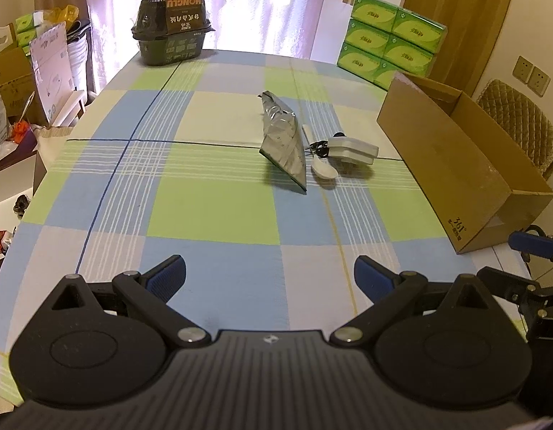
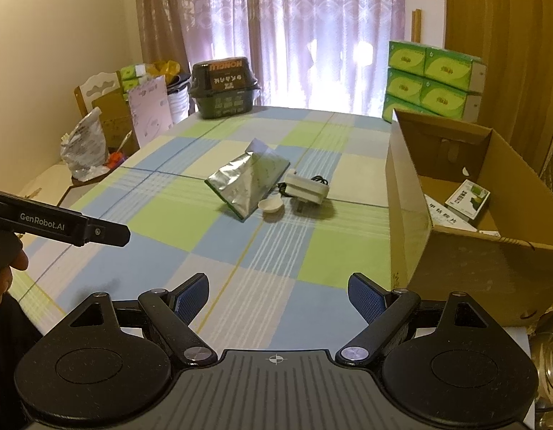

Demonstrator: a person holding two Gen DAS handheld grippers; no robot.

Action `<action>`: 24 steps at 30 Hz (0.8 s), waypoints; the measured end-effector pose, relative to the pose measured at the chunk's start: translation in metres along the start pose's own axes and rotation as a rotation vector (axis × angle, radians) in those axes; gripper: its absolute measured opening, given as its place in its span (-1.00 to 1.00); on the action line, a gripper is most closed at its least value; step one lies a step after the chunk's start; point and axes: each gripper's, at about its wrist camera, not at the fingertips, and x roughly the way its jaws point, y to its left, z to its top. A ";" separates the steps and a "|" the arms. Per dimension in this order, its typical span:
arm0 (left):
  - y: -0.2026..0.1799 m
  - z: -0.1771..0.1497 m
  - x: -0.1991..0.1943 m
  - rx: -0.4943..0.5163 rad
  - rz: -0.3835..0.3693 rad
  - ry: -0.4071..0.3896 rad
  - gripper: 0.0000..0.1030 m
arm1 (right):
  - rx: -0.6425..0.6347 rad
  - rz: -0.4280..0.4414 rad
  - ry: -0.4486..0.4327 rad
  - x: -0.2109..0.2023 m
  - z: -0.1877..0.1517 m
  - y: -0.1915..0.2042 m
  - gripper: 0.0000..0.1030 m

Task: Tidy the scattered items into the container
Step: 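Move both tools back over the foil pouch and white charger, then approach the silver foil pouch with the left tool and the charger with the right tool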

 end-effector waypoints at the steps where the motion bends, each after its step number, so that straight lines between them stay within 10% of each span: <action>1: 0.001 0.000 0.001 0.000 0.000 0.001 0.91 | 0.000 0.001 0.002 0.001 0.000 0.000 0.75; 24: 0.009 0.009 0.029 0.014 -0.010 0.043 0.91 | 0.004 0.019 0.041 0.045 0.014 0.001 0.75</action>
